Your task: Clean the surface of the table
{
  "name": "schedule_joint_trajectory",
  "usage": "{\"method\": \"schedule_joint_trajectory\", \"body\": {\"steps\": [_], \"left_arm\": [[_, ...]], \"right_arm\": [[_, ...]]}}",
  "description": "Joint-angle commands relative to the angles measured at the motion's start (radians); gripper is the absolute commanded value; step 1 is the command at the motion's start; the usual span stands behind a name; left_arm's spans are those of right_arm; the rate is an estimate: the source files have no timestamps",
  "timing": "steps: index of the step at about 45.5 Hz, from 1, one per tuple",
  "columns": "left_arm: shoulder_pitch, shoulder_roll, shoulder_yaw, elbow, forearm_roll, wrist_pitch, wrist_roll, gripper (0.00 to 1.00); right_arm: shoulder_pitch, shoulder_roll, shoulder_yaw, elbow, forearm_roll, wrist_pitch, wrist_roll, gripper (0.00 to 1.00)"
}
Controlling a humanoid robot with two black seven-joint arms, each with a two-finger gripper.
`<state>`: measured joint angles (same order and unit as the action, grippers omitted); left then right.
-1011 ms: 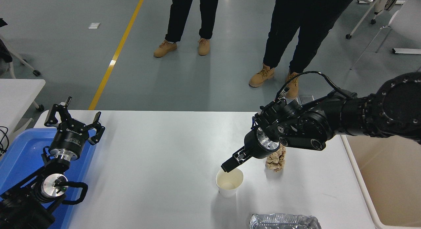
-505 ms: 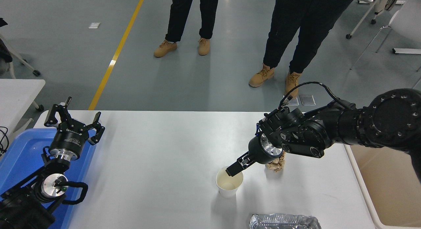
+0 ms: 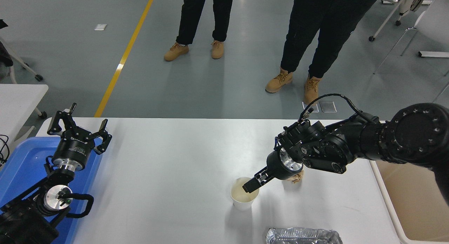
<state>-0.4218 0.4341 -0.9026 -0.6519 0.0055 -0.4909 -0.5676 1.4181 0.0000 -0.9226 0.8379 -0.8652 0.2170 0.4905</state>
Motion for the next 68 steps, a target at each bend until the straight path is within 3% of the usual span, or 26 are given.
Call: {"method": "schedule_joint_trajectory", "body": {"steps": [1, 15, 23, 25, 35, 46, 68], "left_arm": [[0.000, 0.000, 0.001, 0.000, -0.001, 0.000, 0.000, 0.99], [0.001, 0.000, -0.001, 0.000, 0.001, 0.000, 0.000, 0.99], [0.000, 0.000, -0.001, 0.000, 0.001, 0.000, 0.000, 0.99], [0.000, 0.000, -0.001, 0.000, 0.001, 0.000, 0.000, 0.99], [0.000, 0.000, 0.001, 0.000, -0.001, 0.000, 0.000, 0.99], [0.000, 0.000, 0.001, 0.000, -0.001, 0.000, 0.000, 0.99], [0.000, 0.000, -0.001, 0.000, 0.001, 0.000, 0.000, 0.99]], "right_arm": [[-0.008, 0.000, -0.002, -0.011, -0.040, -0.004, 0.033, 0.68], [-0.008, 0.000, -0.004, -0.020, -0.058, -0.010, 0.066, 0.40], [-0.008, 0.000, -0.004, -0.031, -0.064, -0.010, 0.088, 0.33], [-0.008, 0.000, -0.005, -0.033, -0.066, -0.010, 0.102, 0.23], [-0.007, 0.000, -0.024, -0.037, -0.072, -0.010, 0.129, 0.08], [-0.005, 0.000, -0.024, -0.042, -0.072, -0.008, 0.146, 0.00], [0.067, -0.024, -0.019, -0.042, -0.049, -0.005, 0.186, 0.00]]}}
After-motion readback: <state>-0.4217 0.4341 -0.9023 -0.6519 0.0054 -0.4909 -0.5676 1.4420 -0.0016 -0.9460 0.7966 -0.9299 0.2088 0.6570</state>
